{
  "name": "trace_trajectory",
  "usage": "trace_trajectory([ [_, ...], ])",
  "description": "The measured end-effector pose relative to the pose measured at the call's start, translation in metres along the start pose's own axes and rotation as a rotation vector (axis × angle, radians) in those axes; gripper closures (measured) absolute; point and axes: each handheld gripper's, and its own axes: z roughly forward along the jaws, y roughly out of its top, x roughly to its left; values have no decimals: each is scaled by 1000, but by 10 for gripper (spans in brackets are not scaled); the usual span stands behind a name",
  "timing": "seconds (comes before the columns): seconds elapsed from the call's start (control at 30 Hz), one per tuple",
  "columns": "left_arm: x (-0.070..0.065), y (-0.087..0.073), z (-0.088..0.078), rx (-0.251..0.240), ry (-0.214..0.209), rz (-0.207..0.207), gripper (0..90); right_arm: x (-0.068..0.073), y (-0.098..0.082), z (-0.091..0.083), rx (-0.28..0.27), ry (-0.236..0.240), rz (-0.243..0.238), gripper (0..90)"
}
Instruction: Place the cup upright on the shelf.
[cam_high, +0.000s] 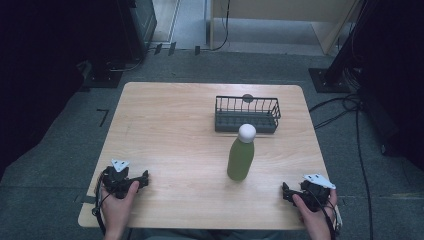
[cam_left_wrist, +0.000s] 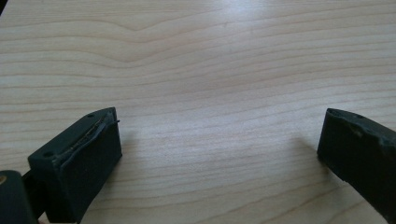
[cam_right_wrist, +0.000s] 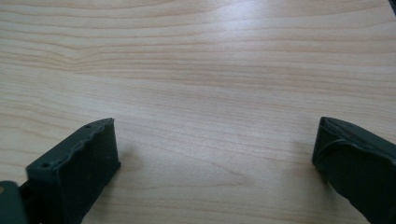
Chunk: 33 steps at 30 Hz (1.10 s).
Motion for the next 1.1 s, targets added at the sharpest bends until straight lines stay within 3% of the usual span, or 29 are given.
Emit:
trace_trajectory([
  [0.17, 1, 0, 0, -3, -4, -4, 0, 2, -1, -3, -38, -6, 9, 63],
  [0.27, -1, 0, 0, 1, 4, -2, 0, 7, 2, -8, -38, -14, -12, 54],
  [0.33, -1, 0, 0, 0, 3, -3, 0, 11, 8, -15, -46, 25, -19, 37],
  [0.53, -4, 0, 0, 0, 14, -13, 0, 23, 24, -25, -75, 80, -28, 38],
  [1.1, -5, -1, -1, -1, 10, -9, 0, 59, 52, -30, -94, 213, -94, 41],
])
